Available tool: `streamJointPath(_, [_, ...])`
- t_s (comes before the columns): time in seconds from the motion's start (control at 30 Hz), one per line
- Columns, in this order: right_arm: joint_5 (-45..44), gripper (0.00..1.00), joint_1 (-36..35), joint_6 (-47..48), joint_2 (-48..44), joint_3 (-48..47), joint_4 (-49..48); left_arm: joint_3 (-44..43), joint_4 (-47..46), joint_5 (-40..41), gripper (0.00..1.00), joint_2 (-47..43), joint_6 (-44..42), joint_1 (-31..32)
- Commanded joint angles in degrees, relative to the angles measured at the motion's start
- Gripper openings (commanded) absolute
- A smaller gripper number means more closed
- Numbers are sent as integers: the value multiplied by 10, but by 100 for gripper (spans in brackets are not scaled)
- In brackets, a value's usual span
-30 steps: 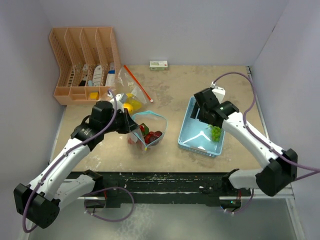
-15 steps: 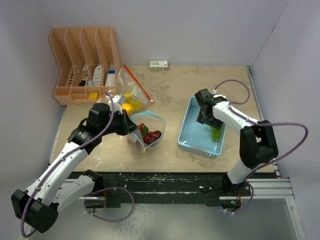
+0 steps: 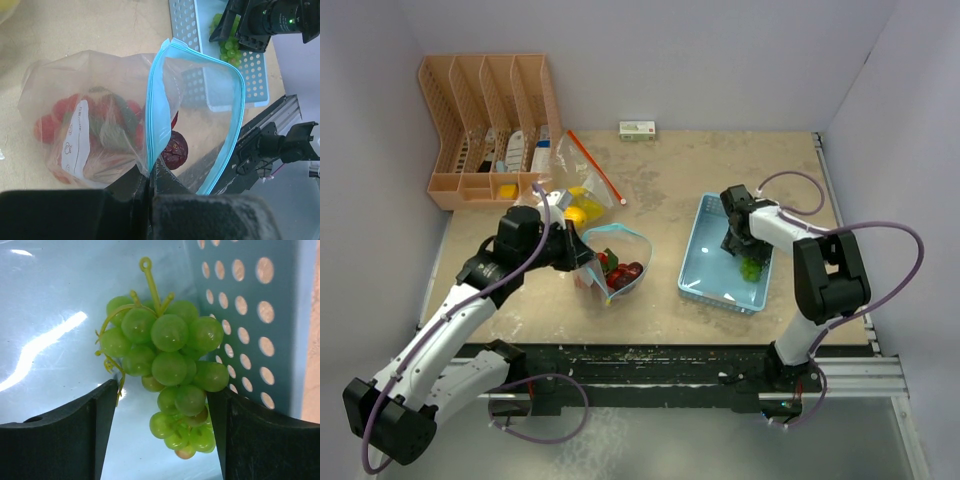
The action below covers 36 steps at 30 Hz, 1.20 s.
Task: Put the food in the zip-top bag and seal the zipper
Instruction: Pick up the fake fruit from the bin, then place the fake fruit in the zipper food storage bag.
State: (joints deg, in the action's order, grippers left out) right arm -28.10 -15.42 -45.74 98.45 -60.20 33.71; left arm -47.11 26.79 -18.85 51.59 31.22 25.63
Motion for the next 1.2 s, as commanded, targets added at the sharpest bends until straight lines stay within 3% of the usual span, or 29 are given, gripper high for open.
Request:
streamJointPath(0.0, [26,71,0,18,1,20,-32,-4,-19,-5,0,6,-18,-2])
streamJointPath(0.03, [26,67,0,19,-3,20,-33,-3,-19,-5,0,7,-18,-2])
streamJointPath(0.17, [25,17,0,28,-46,20,-30,-3,-19,-4,0,8,-17,-2])
streamJointPath(0.2, [25,8,0,32,-63,20,-28,-1,-20,-3,0,7,-17,-2])
streamJointPath(0.27, [30,1,-1,44,-96,19,-24,0,-20,-2,0,6,-15,-2])
streamJointPath(0.43, [71,0,0,77,-194,-8,-7,0,-18,3,0,2,-12,-2])
streamJointPath(0.63, [188,0,-30,123,-302,-51,-15,-1,-10,18,0,-1,-16,-2])
streamJointPath(0.77, [192,0,-138,116,-326,-123,-5,0,-7,26,0,3,-14,-2])
streamJointPath(0.87, [217,0,-214,111,-335,-158,-48,0,-8,30,0,2,-9,-2])
streamJointPath(1.17, [262,0,-376,132,-293,-168,-159,11,-8,36,0,-7,8,-2])
